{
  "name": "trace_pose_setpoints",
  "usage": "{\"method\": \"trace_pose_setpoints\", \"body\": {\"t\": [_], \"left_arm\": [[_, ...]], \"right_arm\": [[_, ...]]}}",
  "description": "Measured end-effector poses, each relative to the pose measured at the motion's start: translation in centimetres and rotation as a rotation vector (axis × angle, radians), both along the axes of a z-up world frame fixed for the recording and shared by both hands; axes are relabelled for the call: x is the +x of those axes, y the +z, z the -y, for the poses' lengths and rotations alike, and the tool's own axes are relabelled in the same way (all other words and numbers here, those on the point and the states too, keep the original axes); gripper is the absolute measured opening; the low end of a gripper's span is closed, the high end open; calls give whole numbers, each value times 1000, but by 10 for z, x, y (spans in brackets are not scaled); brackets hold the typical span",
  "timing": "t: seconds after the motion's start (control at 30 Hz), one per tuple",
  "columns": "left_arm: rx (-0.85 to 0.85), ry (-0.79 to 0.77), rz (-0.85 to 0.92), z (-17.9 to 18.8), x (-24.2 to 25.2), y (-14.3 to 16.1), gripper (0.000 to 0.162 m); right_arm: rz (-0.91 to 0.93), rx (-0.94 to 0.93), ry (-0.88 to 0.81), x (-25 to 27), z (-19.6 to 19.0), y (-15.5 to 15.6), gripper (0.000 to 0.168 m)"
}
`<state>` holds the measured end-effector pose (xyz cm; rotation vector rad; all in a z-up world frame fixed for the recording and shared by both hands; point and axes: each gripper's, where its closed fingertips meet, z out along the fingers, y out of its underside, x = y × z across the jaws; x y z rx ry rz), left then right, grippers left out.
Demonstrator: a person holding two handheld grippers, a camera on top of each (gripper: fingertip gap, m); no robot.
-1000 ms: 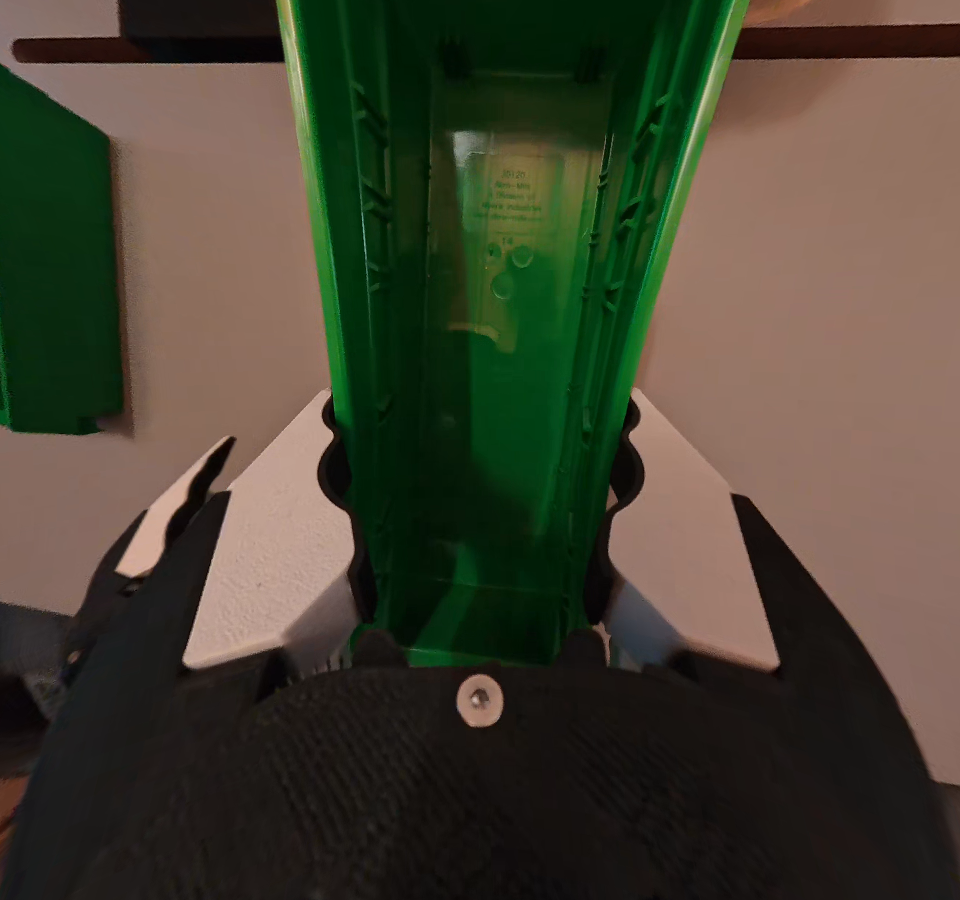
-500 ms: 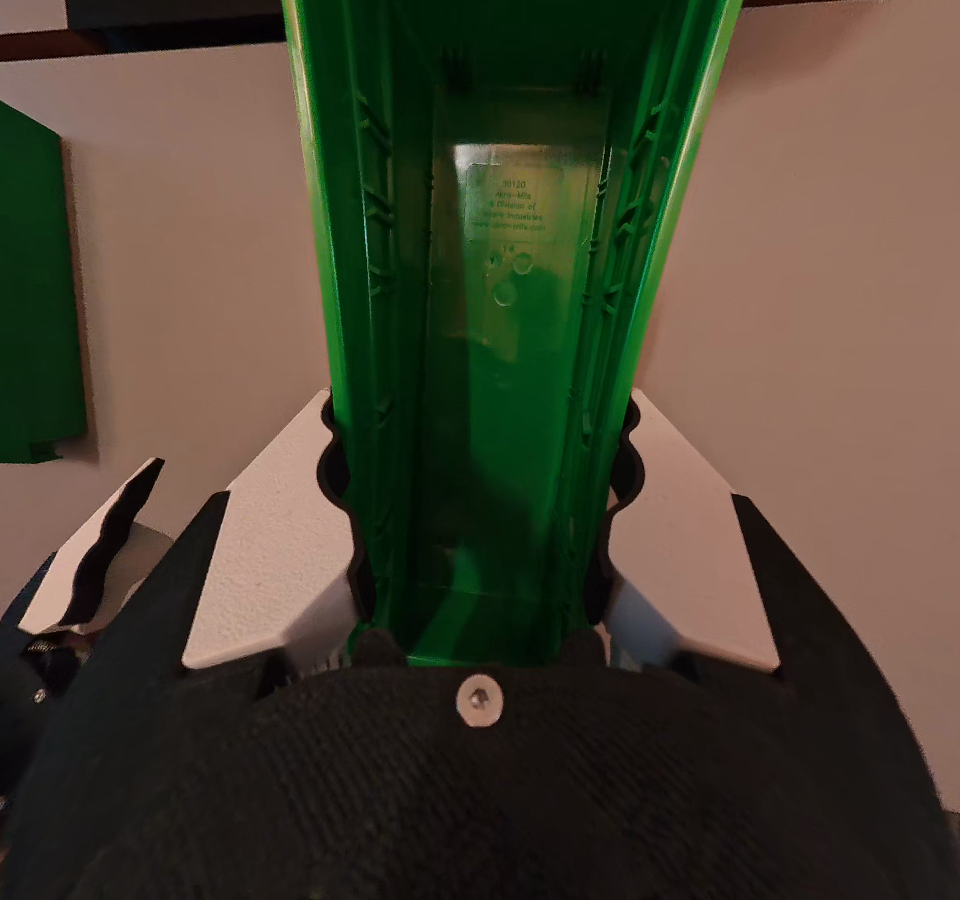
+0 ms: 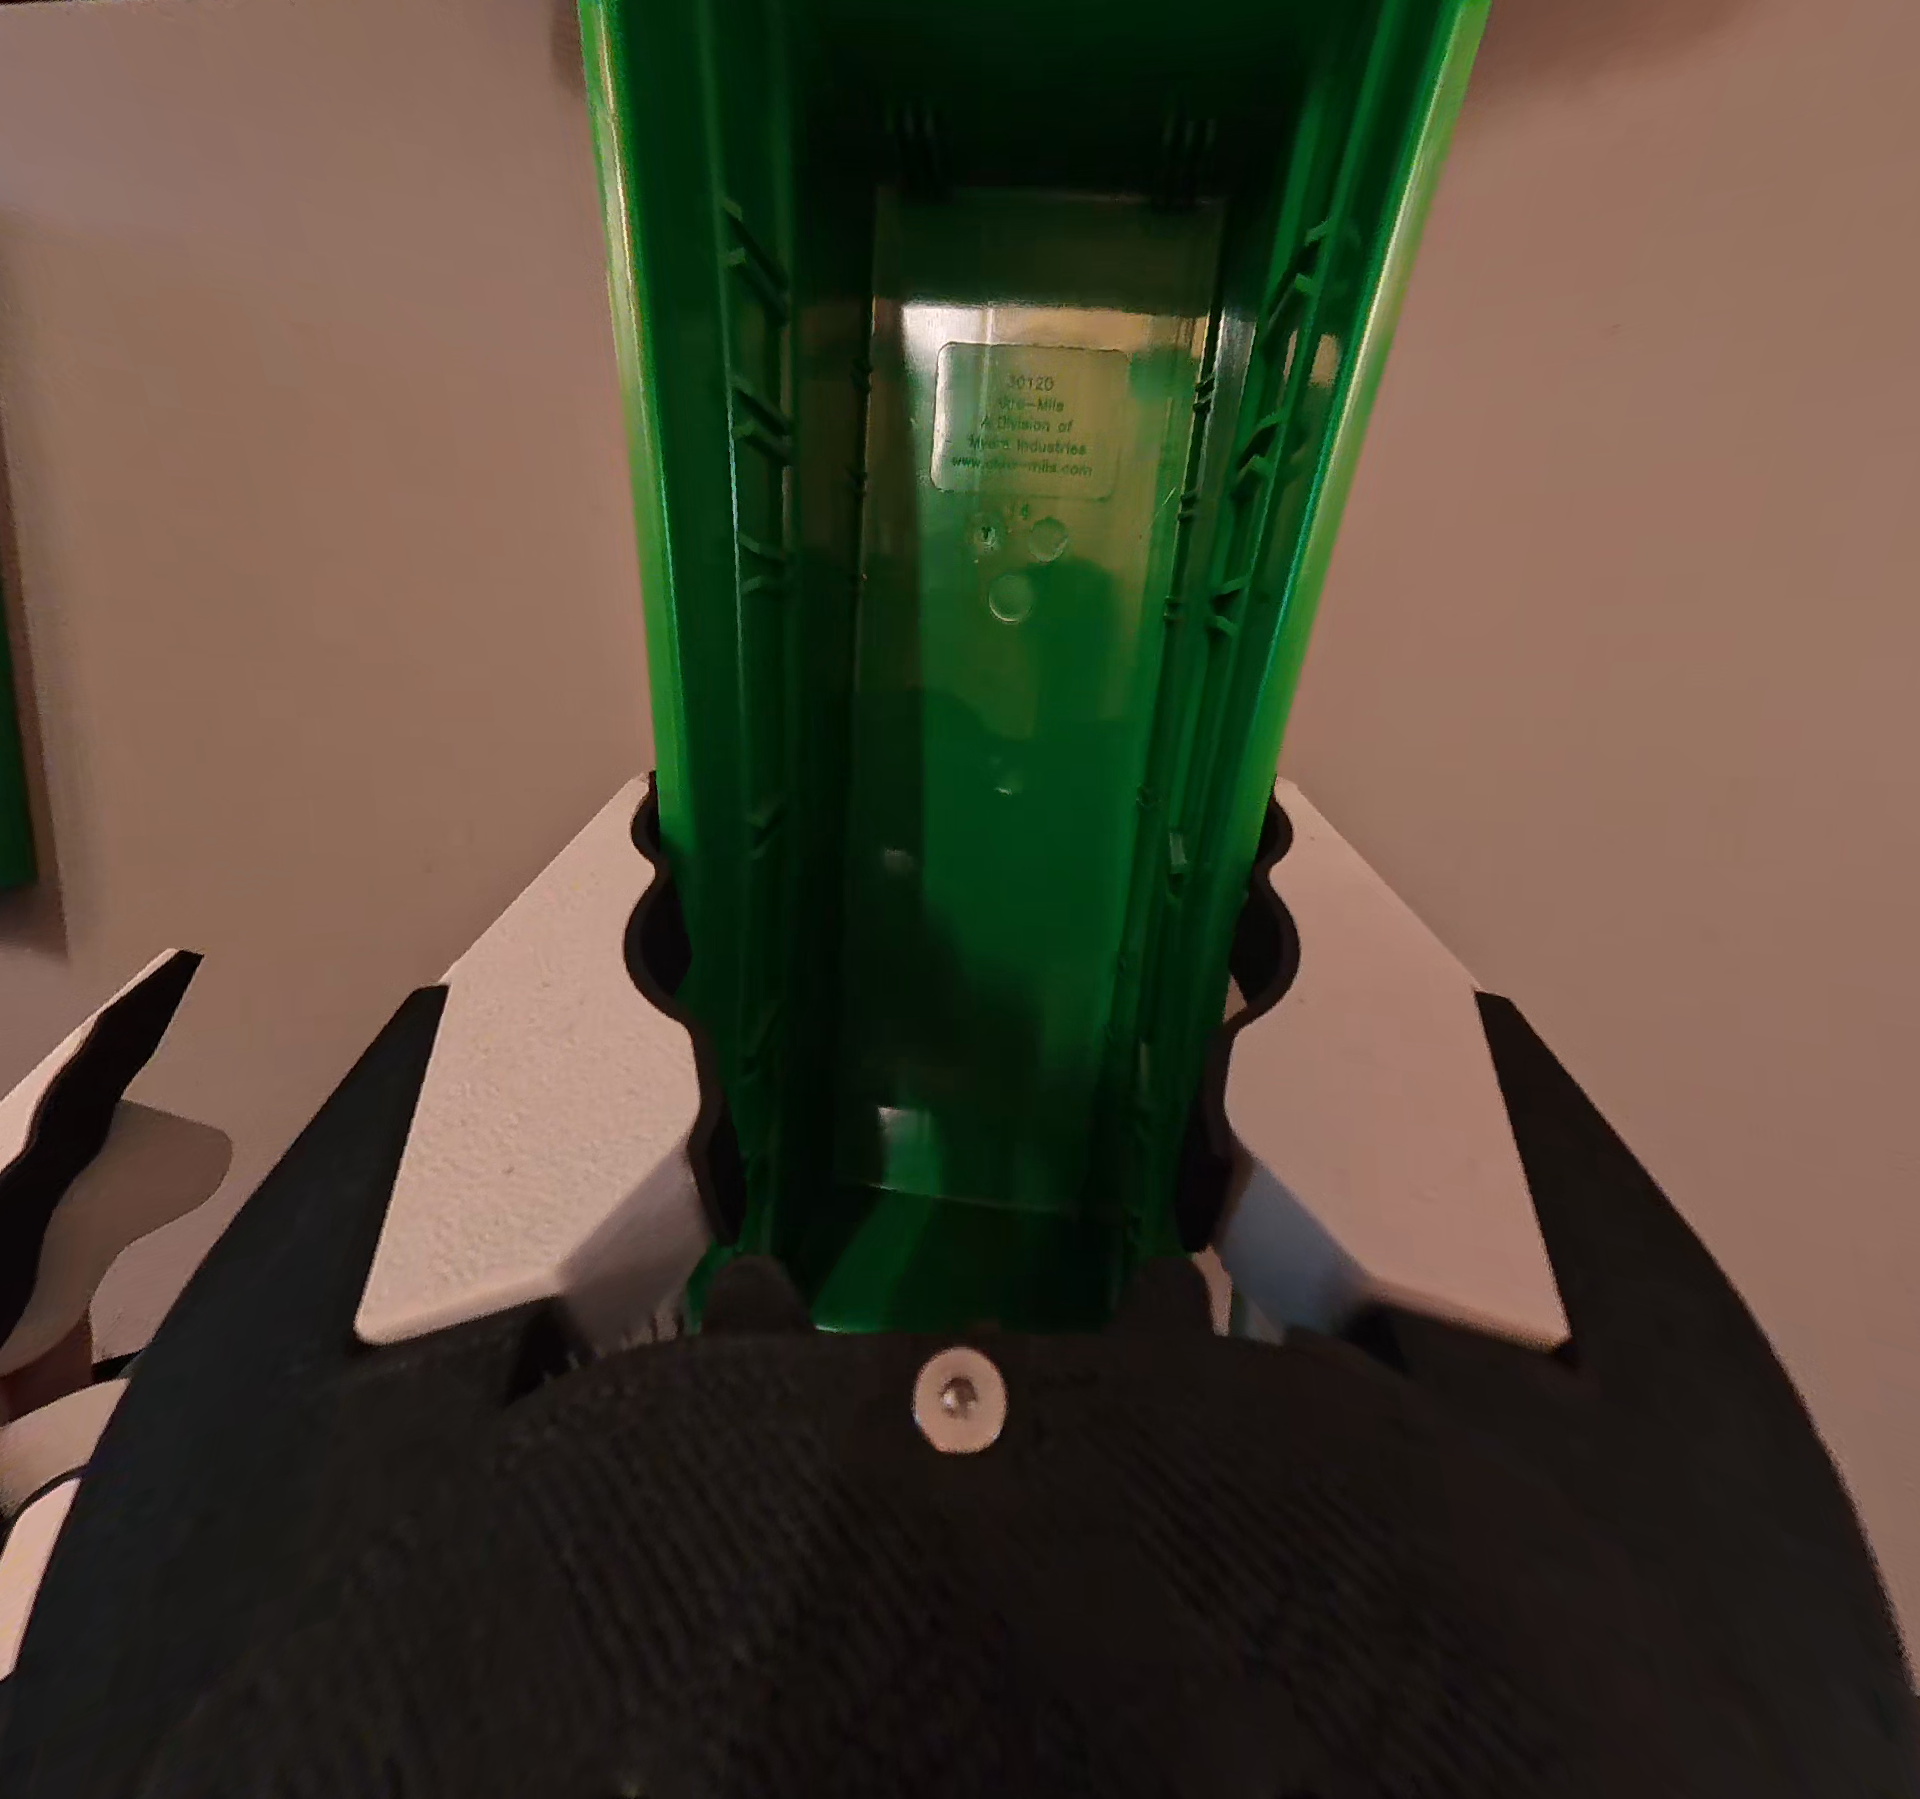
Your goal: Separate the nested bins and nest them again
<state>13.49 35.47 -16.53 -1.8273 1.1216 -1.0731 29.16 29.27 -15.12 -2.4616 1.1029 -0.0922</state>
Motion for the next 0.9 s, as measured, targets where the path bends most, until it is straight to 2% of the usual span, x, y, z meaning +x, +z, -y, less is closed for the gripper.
{"method": "trace_pose_setpoints", "body": {"t": [0.57, 0.9], "left_arm": [[-31, 17, -8, -9, -6, -4, 111], [-15, 30, -1, -11, -9, 0, 111]], "right_arm": [[-49, -75, 13, 10, -8, -20, 115], [-16, -31, 78, 12, -13, -20, 130]]}}
